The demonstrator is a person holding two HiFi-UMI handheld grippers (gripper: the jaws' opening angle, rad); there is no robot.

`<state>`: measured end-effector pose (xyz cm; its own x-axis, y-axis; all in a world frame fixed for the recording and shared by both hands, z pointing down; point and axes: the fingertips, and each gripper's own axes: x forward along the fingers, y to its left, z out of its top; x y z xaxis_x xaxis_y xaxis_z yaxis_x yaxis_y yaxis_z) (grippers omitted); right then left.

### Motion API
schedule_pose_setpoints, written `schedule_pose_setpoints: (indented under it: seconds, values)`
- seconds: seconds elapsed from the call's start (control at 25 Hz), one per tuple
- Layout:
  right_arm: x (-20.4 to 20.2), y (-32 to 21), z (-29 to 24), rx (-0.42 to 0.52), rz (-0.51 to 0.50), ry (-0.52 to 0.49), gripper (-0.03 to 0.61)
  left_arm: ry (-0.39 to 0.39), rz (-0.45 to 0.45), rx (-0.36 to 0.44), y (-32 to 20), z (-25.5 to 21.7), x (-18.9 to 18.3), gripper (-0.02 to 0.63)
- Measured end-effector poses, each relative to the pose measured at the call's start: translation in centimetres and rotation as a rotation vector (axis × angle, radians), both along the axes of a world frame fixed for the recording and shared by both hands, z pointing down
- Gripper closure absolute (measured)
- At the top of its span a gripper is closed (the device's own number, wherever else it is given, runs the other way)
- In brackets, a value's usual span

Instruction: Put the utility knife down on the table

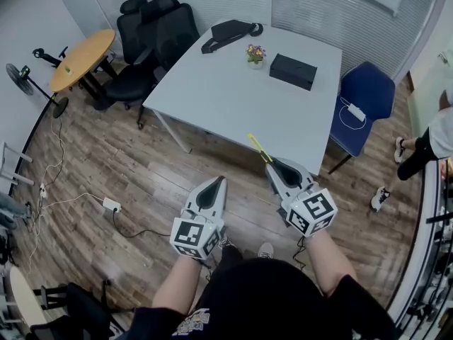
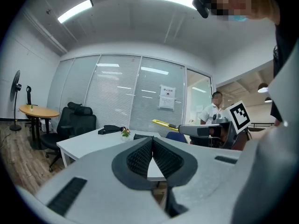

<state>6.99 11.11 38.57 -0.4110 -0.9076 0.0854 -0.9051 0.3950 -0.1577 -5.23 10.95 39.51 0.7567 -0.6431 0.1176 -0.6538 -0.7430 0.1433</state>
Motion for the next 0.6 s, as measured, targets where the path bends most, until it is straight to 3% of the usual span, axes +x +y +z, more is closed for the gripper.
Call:
schedule_pose_setpoints:
  seconds: [0.6]
  values:
    - [-5.1,-7.3,0.2,-0.012,0.069,0.012,0.522,0.013,0.07,-0.007,-7.6,0.3,-5.3,0.607]
